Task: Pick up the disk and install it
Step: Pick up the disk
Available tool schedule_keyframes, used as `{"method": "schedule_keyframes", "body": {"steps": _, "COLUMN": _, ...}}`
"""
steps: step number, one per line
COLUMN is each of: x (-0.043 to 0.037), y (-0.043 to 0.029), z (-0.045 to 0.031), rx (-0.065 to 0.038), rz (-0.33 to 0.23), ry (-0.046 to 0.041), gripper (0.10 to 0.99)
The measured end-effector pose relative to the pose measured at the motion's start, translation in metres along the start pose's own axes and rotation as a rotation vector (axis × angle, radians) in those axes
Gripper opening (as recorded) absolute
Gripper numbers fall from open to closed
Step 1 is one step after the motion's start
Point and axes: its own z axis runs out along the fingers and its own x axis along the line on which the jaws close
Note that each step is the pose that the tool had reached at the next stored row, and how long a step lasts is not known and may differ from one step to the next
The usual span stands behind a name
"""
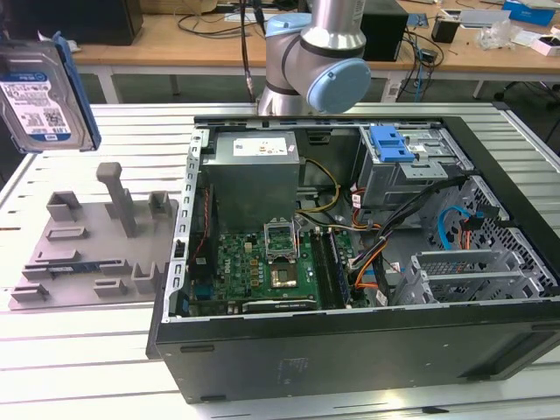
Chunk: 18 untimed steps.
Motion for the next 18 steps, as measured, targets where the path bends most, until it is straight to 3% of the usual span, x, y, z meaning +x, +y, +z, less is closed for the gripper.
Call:
{"method": "schedule_keyframes", "body": {"steps": 4, "x": 0.0005, "y": 0.0003, "z": -0.0132, "rx": 0.0, "rz": 0.0, "ry": 0.0, "gripper": 0.369}}
{"method": "schedule_keyframes", "body": {"steps": 7, "x": 0.001, "y": 0.0007, "z": -0.0271, "rx": 0.0, "rz": 0.0, "ry": 0.0, "gripper": 0.369}}
{"method": "schedule_keyframes", "body": {"steps": 18, "x": 0.001, "y": 0.0007, "z": -0.0289, "rx": 0.0, "rz": 0.0, "ry": 0.0, "gripper": 0.369}}
